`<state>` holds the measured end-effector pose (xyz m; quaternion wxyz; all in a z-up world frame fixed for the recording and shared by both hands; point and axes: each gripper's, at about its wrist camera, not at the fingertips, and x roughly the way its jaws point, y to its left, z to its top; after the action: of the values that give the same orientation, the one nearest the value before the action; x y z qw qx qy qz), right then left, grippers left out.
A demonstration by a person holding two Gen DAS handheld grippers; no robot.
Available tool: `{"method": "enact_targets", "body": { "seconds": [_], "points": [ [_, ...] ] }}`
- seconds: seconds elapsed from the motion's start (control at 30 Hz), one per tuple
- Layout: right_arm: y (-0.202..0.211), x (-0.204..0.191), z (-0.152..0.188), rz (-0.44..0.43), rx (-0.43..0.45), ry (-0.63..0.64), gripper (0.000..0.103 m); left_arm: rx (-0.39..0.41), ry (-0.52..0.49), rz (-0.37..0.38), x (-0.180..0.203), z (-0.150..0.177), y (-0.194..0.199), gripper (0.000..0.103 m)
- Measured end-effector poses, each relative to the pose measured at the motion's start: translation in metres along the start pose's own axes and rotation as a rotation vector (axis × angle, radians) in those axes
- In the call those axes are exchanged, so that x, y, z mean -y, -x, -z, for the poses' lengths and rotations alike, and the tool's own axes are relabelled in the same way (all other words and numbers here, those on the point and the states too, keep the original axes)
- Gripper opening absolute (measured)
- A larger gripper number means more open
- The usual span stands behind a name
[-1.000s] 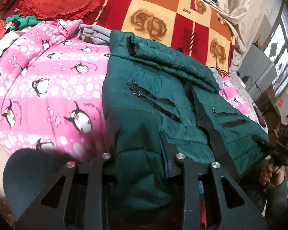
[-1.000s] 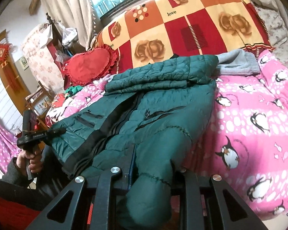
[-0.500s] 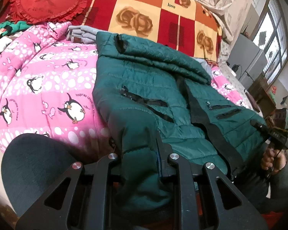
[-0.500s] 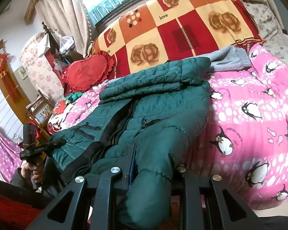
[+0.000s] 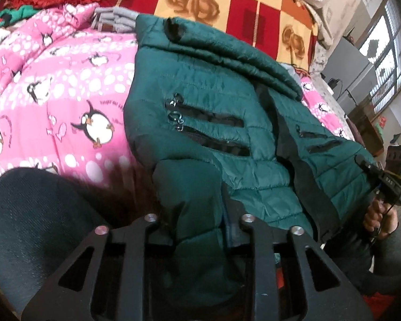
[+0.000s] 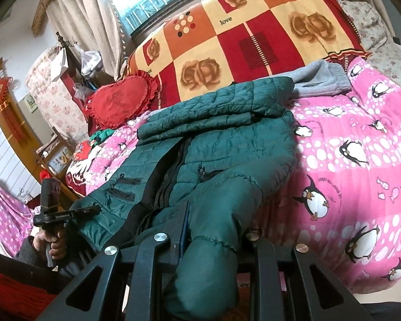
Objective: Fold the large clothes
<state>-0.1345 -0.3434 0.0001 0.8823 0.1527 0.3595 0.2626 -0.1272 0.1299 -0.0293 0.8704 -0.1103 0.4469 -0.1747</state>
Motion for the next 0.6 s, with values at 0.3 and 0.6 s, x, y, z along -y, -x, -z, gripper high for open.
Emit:
{"method": "enact_targets", "body": {
  "seconds": [0.3,0.6],
  "points": [
    [0.011,-0.003,-0.011,0.097,0.111,0.014,0.021,0.245,0.066,0.004,-0.008,-0.019,0.038,0.016],
    [0.002,-0.002,-0.039,0.118,0.140,0.032,0.021,0.356,0.056,-0.034,0.005,-0.060,0.045,0.015]
  ]
}}
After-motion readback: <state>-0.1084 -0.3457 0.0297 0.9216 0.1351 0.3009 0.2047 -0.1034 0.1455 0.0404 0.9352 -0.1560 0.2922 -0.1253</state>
